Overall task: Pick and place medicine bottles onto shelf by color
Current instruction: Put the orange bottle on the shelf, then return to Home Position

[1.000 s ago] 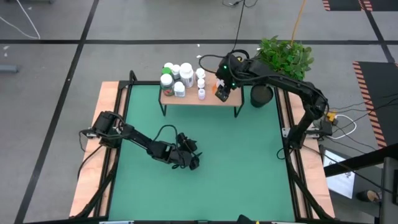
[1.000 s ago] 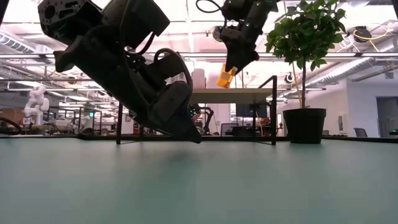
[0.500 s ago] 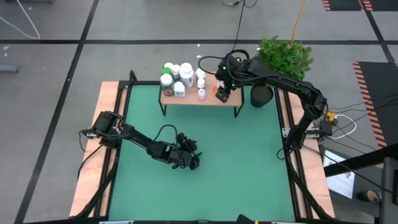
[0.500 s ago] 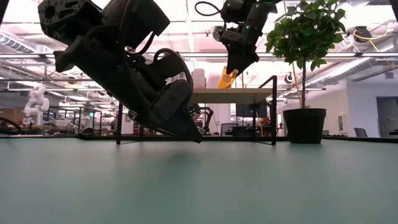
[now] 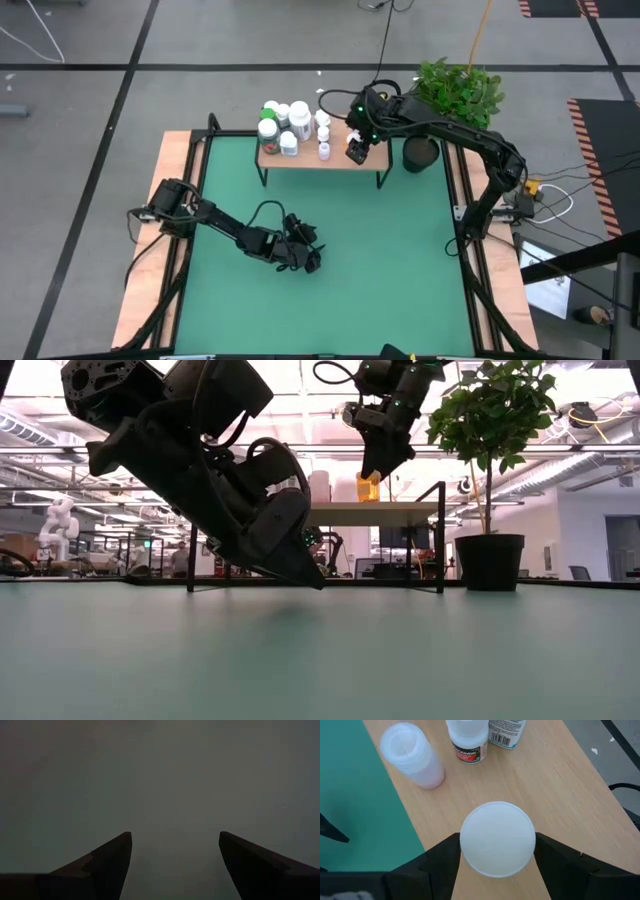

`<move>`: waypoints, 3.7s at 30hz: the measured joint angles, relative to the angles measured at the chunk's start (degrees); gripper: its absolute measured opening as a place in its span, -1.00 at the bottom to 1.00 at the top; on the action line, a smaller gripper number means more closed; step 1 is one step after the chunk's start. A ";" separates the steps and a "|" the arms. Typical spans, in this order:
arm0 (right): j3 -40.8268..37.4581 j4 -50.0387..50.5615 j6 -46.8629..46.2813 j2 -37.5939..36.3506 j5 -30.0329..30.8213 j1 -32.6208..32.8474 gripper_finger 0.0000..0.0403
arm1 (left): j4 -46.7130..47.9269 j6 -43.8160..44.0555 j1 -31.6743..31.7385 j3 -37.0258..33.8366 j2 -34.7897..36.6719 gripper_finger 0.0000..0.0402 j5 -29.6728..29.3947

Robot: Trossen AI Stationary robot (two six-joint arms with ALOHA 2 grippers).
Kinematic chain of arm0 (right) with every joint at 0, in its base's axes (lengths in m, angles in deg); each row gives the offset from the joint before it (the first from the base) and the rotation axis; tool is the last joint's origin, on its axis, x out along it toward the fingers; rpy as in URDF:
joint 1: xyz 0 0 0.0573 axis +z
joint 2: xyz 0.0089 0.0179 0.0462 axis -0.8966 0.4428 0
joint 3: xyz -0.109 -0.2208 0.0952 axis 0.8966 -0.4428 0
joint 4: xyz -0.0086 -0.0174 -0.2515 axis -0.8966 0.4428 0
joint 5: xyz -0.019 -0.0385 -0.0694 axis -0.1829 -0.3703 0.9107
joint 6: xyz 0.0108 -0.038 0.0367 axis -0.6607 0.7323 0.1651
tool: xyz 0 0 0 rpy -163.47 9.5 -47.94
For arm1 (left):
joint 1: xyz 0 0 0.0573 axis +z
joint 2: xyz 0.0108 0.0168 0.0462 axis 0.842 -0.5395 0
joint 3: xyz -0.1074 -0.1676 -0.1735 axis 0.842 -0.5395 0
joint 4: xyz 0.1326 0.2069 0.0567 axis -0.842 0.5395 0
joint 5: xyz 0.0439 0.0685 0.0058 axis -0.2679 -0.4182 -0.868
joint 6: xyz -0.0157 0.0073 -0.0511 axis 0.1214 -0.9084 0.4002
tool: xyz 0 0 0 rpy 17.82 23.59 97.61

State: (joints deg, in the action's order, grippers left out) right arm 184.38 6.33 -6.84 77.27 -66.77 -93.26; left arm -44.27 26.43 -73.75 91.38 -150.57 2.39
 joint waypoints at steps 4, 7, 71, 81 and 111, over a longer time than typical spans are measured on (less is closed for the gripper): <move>-0.02 -0.34 0.00 -0.47 0.31 0.01 0.19 | -0.02 -0.04 0.00 0.00 0.00 0.49 -0.02; -0.02 -1.16 0.00 -1.90 0.43 0.49 0.19 | 0.27 -0.21 -0.26 0.00 0.52 0.49 -0.02; -77.39 -54.38 6.21 -83.47 7.73 43.79 -1.00 | 2.83 -29.41 15.98 -38.24 79.89 -0.96 20.61; -82.81 -51.53 4.48 -93.12 7.58 43.79 -1.00 | 2.35 -28.55 19.56 -43.63 89.48 -0.95 21.95; -96.21 -61.00 0.13 -98.27 1.56 43.77 -1.00 | 12.94 -25.10 19.65 -48.89 104.38 -0.87 24.03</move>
State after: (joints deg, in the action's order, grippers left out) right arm 88.17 -54.66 -6.71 -21.01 -65.21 -49.50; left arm -31.33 1.34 -54.11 42.49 -46.20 26.41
